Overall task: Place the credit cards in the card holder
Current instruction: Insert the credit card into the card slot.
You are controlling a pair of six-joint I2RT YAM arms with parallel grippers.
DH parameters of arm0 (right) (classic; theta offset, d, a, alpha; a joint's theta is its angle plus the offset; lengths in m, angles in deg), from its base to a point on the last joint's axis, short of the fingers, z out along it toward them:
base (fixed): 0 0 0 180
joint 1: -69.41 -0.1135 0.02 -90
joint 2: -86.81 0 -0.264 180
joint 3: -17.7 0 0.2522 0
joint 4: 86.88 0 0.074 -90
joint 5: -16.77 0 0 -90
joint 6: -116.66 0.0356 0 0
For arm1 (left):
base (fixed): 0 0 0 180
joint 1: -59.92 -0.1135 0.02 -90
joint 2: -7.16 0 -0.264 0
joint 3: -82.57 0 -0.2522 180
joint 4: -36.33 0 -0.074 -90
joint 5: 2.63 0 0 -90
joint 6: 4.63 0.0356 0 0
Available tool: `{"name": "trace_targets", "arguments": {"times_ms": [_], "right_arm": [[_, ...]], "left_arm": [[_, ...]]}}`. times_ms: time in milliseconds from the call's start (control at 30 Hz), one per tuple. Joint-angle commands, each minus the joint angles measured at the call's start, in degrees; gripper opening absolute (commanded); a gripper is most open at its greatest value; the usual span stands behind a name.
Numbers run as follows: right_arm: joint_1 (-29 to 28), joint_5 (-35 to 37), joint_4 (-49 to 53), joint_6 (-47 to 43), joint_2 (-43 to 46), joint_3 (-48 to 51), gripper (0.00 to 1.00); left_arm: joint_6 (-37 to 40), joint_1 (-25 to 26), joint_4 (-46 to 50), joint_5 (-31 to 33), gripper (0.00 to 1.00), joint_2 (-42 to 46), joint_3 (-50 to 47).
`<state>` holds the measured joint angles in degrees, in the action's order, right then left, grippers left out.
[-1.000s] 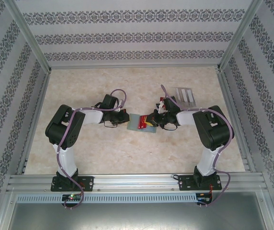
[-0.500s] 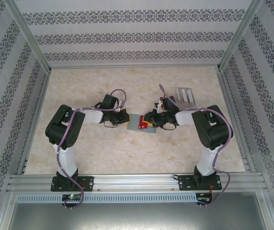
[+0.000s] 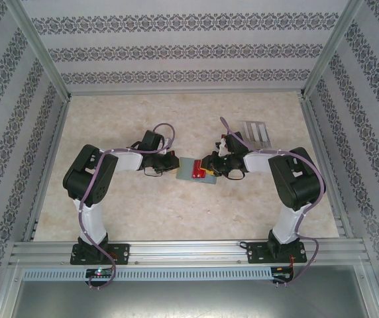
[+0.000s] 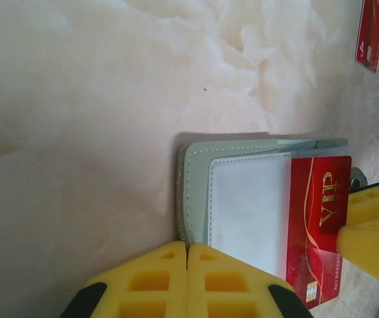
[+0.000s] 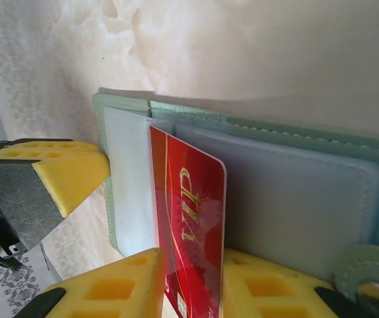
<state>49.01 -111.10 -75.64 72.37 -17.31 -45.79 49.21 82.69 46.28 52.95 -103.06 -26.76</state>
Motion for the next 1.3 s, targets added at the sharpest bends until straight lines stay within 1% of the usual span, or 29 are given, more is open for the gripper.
{"name": "trace_targets", "arguments": {"times_ms": [0, 267, 367, 467, 600, 900, 1267], "right_arm": [[0.5, 6.1, 7.2, -2.0, 0.2, 0.4, 0.27], [1.1, 7.7, 9.6, -3.5, 1.3, 0.5, 0.3], [1.1, 7.5, 9.8, -3.7, 1.2, 0.6, 0.29], [1.1, 6.9, 9.3, -3.7, 0.9, 0.5, 0.14], [1.0, 6.2, 8.9, -3.7, 0.3, 0.3, 0.04], [0.3, 4.8, 8.7, -3.9, -1.8, -1.8, 0.0], [-1.6, 3.9, 7.7, -2.6, -3.1, -3.3, 0.0]], "left_arm": [[1.1, 0.4, 4.4, 2.2, 0.0, -3.1, -0.4], [1.1, 0.5, 4.4, 2.2, 0.0, -3.1, -0.5], [1.1, 0.4, 4.4, 2.2, 0.0, -3.2, -0.5], [1.1, 0.4, 4.4, 2.1, 0.0, -3.2, -0.5], [1.2, 0.5, 4.4, 2.1, 0.0, -3.3, -0.5], [1.3, 0.5, 4.6, 2.2, 0.0, -3.2, -0.4], [1.2, 0.5, 4.7, 2.2, 0.0, -3.2, -0.3]]}}
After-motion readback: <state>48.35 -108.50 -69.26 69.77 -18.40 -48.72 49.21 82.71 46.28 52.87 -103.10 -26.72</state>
